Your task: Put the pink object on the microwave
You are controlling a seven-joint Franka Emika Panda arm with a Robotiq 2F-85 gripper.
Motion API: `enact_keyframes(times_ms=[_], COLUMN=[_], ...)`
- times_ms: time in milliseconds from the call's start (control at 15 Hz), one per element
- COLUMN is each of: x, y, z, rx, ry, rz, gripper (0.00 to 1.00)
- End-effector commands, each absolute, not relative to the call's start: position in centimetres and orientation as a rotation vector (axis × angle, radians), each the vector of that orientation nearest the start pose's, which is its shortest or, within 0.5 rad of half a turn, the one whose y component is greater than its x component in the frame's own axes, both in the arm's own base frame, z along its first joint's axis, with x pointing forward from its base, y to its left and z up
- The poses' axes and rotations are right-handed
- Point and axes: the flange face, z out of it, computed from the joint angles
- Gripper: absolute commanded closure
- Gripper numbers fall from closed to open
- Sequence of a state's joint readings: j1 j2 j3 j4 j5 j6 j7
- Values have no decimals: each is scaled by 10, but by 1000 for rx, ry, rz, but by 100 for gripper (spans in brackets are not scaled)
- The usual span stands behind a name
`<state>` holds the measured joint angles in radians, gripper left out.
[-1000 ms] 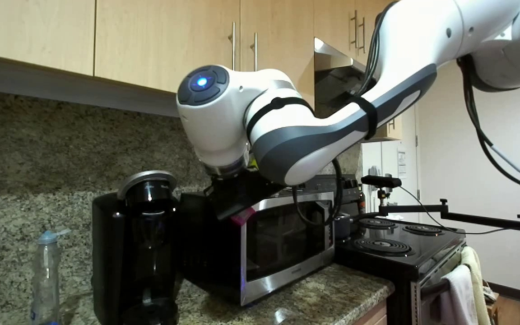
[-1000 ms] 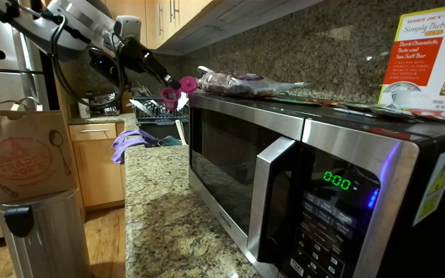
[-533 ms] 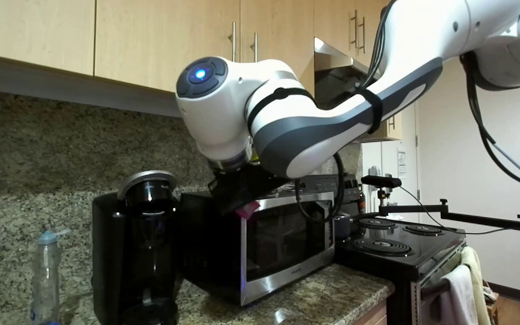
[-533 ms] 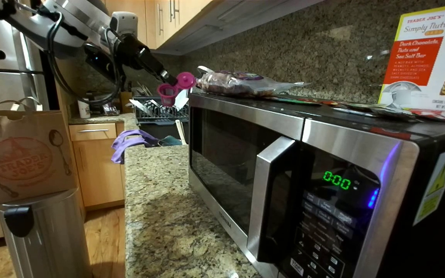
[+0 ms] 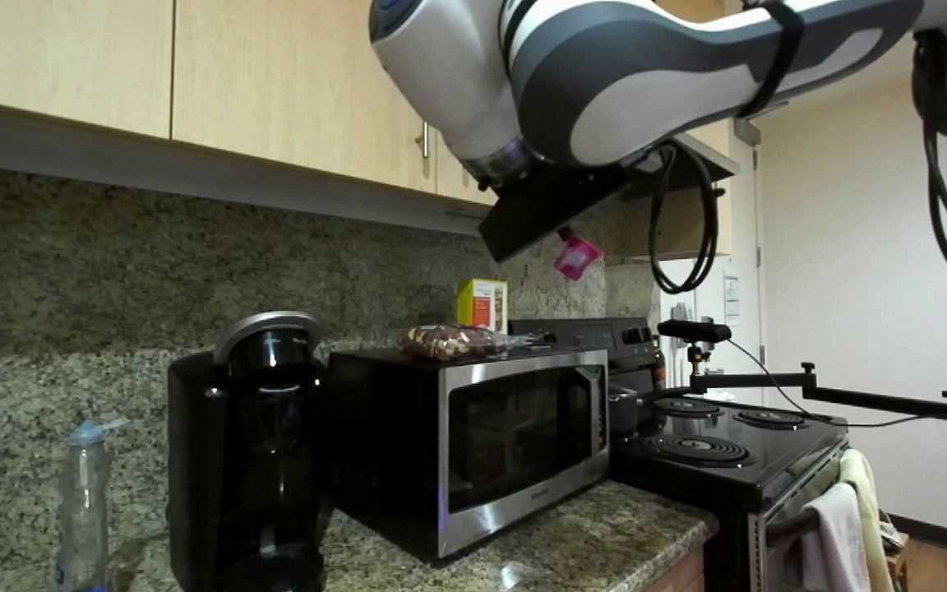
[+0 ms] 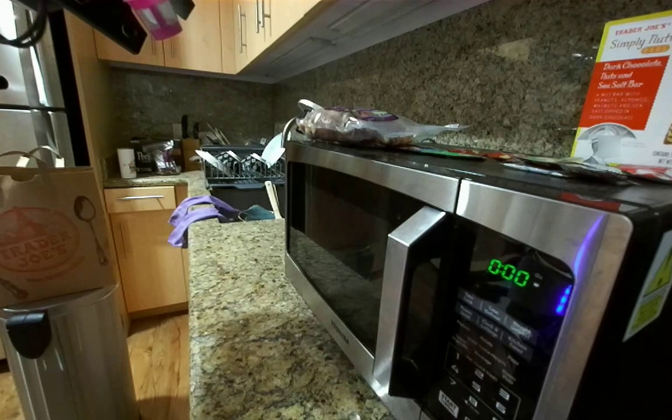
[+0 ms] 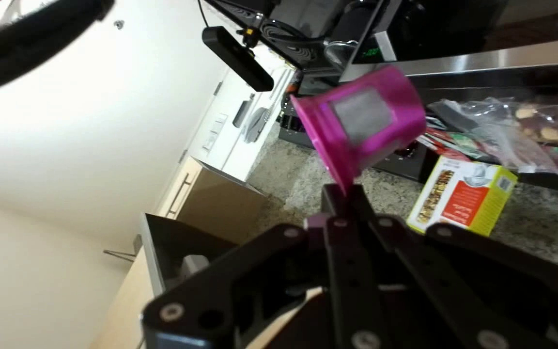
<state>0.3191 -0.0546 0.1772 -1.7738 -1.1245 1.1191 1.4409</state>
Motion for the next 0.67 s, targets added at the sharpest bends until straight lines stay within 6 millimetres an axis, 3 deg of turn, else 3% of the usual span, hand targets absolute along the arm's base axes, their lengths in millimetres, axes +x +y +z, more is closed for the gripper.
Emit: enact_keyframes(times_ms=[0,400,600], x=[478,482,490], y=[121,117,85], z=[621,617,642], rx=[1629,1621,1531], ry=[-1074,-1075,-952], rz=[706,692,751], gripper=[96,96,99])
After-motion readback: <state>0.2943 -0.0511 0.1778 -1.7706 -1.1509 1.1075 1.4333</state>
